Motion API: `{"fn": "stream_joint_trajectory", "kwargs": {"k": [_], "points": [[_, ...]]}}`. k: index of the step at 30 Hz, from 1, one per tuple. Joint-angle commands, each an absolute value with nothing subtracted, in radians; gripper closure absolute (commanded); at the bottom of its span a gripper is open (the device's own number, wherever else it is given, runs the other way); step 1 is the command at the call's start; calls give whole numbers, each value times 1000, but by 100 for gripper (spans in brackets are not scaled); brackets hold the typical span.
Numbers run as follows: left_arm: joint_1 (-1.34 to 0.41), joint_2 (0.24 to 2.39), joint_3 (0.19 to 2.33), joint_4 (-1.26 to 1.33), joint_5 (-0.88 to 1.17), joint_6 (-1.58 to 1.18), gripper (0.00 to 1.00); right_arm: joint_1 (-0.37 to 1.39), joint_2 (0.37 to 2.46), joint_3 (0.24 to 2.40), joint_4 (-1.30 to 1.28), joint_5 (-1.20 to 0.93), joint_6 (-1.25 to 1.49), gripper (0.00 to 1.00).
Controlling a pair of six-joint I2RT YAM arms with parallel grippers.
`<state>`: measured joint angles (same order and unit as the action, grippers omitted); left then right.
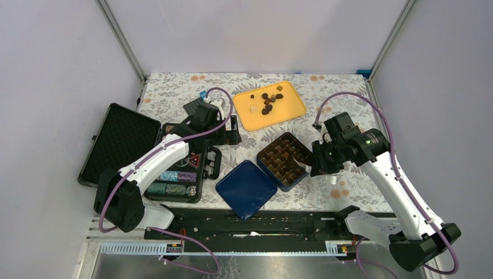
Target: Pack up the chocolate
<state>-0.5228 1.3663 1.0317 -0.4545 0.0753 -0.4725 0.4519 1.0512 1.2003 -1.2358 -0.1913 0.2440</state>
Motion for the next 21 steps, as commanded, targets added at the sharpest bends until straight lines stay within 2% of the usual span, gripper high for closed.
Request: {"fn": "stream_joint_trajectory", "kwargs": {"k": [1,8,15,21], "points": [[-526,1346,1031,-416,87,-477,1,460,1039,1272,-1215,-159,243,85],[-526,1349,1030,-416,80,-468,1,460,1085,1402,-1133,-71,249,85],[-526,1335,1021,-418,76,-463,1,460,1211,1387,-803,-27,275,80],[-526,1319,1020,-441,58,-448,1,460,1392,1372,-601,116,249,73]]}}
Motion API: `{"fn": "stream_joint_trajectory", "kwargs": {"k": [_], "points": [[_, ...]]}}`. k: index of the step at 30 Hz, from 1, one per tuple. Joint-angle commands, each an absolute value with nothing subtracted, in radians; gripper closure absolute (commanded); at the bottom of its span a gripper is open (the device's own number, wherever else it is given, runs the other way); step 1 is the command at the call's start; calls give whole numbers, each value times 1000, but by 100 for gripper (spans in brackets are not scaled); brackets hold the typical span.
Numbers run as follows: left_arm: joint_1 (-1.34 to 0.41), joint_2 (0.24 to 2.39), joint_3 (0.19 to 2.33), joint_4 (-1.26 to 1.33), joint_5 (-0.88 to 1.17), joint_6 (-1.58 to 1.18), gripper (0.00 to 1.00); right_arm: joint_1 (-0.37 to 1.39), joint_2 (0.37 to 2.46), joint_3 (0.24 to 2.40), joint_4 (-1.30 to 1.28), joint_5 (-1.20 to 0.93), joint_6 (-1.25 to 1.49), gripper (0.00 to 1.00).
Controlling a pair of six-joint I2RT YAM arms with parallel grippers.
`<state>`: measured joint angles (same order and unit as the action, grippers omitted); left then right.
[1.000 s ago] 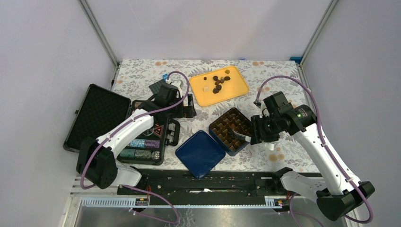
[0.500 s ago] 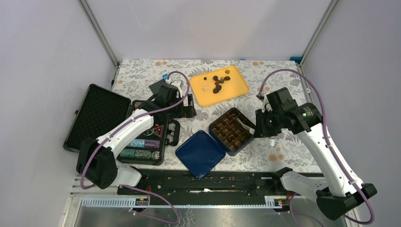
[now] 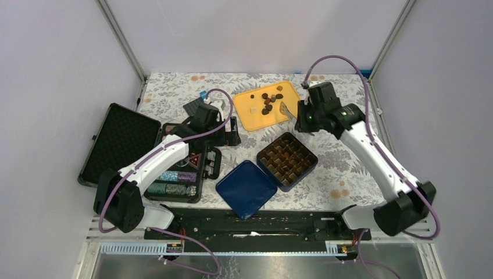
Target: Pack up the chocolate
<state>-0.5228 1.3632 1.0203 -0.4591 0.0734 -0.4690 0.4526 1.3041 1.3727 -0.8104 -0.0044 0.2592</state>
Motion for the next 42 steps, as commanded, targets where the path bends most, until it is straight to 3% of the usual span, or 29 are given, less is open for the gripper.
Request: {"fn": "stream_joint_trajectory", "kwargs": {"k": [1,11,20,42], "points": [[-526,1318,1023,-446,52,-444,1,460,1422,1382,-575,124,243,72],[-525,1299,1031,-477,15,-428,1,453,1677,1486,-509,163,220,66],[-523,1300,1041,-489,8,-424,1,471,1699,1490,-492,64,238,61],[-523,1293,1035,-478,27,-425,1,533,1787,1498,-494,84,209,55]]}}
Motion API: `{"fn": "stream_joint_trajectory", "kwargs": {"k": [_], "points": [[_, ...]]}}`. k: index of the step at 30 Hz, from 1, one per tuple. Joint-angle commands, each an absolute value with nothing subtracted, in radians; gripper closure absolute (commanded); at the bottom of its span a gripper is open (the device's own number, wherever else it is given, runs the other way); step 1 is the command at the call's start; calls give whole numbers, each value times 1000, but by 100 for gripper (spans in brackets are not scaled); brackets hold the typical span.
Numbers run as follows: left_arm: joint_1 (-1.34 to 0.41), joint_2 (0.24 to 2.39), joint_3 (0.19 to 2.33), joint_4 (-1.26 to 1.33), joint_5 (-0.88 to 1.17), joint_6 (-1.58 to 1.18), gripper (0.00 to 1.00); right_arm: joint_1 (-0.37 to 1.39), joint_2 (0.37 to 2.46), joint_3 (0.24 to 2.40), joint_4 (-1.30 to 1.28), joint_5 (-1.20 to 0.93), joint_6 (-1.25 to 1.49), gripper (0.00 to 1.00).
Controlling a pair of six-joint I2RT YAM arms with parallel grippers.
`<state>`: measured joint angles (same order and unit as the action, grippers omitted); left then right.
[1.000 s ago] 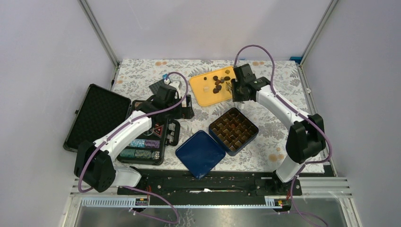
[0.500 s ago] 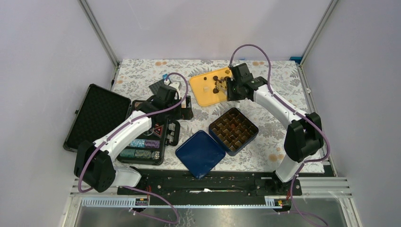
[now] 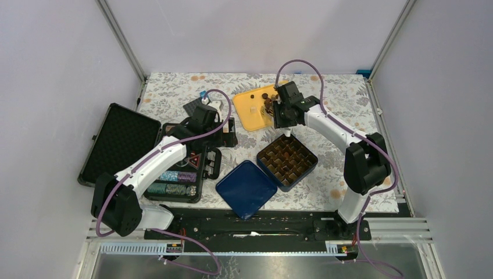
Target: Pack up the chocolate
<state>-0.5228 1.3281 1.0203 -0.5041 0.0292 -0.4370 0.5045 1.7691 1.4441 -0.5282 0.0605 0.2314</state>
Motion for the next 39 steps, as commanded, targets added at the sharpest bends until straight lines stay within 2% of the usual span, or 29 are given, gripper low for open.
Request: {"fn": "stream_joint_trajectory", "kwargs": {"k": [1,12,23,31,36,39], "points": [[-523,1293,1034,-477,24,-424,1,540,1793,1503,-496,101,201,55],[-523,1287,1028,-481,18,-427,1,614,1856,1576,-559,336,105,49],[-523,1279,1016,-481,12,-429,1,631,1902,1618,-568,349,88,51],[-523,1277,1011,-481,8,-431,1,648,1894,1619,-580,351,86,59],[-523,1283,1012,-480,10,-430,1,650,1888,1621,-581,354,90,71],[-523,1280,1011,-480,12,-430,1,650,1882,1621,-586,354,92,73]]}}
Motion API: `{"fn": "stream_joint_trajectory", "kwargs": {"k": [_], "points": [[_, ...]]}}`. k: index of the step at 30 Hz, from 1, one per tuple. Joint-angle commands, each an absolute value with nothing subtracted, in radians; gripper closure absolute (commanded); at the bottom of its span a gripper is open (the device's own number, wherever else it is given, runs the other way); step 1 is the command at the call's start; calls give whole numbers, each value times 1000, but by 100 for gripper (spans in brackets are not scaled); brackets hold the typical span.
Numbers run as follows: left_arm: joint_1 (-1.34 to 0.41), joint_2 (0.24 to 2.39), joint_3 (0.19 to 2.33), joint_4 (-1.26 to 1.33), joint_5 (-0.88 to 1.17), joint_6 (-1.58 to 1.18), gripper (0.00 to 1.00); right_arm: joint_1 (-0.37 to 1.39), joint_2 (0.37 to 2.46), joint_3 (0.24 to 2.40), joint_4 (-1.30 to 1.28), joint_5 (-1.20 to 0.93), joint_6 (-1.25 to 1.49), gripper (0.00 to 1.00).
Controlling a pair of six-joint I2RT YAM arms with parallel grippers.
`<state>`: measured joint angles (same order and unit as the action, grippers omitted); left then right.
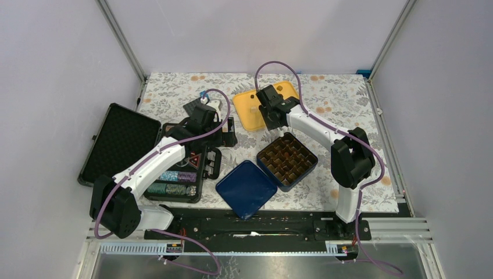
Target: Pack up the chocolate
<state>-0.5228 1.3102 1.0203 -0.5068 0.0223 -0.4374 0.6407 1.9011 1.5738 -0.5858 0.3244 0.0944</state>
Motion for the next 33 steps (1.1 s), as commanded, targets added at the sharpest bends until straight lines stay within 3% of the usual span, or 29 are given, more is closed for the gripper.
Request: {"fn": "stream_joint_trajectory", "kwargs": {"k": [1,33], "points": [[-523,1278,1010,-481,10,-430,1,650,1878,1623,-588,355,95,74],[-523,1311,1044,-482,26,-421,1,650,1550,1498,-682,282,168,74]]}}
